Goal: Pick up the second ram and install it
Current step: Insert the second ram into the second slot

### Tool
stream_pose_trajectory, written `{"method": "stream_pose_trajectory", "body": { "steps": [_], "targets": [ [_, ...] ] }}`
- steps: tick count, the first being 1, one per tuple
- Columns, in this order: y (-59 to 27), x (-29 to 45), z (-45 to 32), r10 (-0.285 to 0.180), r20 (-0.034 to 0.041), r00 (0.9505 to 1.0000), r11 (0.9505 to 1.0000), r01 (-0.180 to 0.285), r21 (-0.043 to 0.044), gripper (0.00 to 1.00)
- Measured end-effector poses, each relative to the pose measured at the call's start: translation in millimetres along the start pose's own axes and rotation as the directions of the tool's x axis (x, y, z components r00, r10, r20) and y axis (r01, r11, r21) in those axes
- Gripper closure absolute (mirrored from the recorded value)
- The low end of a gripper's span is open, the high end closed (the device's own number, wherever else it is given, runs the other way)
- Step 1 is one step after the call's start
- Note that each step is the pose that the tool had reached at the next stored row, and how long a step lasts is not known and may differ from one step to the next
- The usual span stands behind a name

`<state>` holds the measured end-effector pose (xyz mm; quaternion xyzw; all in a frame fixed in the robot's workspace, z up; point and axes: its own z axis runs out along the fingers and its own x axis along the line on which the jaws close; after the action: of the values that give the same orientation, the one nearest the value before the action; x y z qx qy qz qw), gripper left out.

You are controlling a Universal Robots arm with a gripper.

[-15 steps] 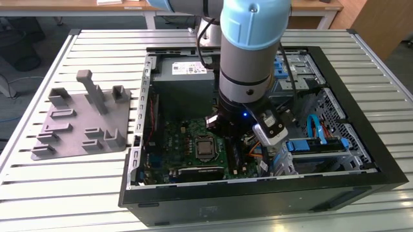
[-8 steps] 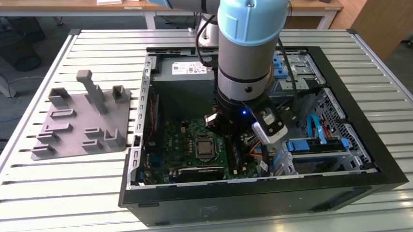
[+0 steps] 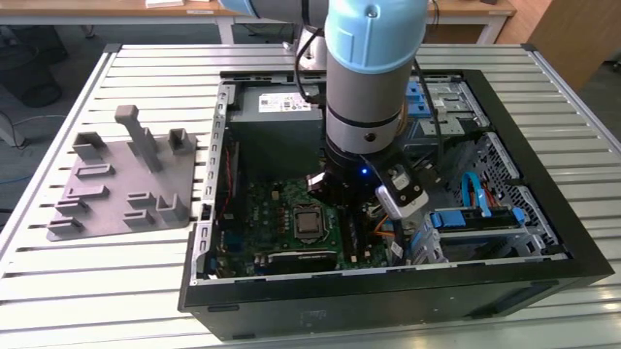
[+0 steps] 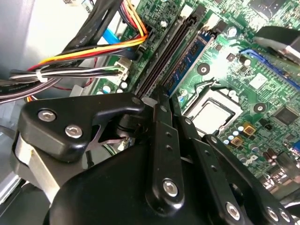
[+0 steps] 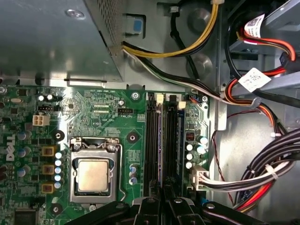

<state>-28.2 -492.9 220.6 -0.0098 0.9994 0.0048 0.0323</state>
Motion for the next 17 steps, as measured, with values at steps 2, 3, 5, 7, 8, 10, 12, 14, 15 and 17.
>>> {"method": "stream_pose_trajectory", "body": {
  "steps": [2,3,5,7,8,10,12,14,15,17],
  "targets": [
    [1.0,1.6,1.1,0.005,0.0002,1.0000,1.0000,-0.005,0.0002,0.86],
    [1.0,3.0,1.1,0.007,0.0005,1.0000,1.0000,-0.007,0.0003,0.86],
    [1.1,4.0,1.5,0.008,0.0010,1.0000,1.0000,-0.008,0.0023,0.86],
    [1.1,4.0,2.0,0.010,0.0009,0.9999,0.9999,-0.010,0.0077,0.86],
    [1.1,4.1,2.2,0.014,0.0009,0.9999,0.9998,-0.014,0.0104,0.86],
    [1.0,4.0,2.4,0.023,0.0009,0.9997,0.9996,-0.023,0.0143,0.86],
    [1.0,3.7,2.5,0.028,0.0009,0.9996,0.9995,-0.028,0.0150,0.86],
    [1.1,3.6,2.8,0.032,0.0010,0.9995,0.9994,-0.032,0.0151,0.86],
    [1.1,3.5,2.9,0.033,0.0010,0.9995,0.9994,-0.033,0.0151,0.86],
    [1.1,3.2,3.0,0.033,0.0011,0.9994,0.9993,-0.033,0.0152,0.86]
  ]
}}
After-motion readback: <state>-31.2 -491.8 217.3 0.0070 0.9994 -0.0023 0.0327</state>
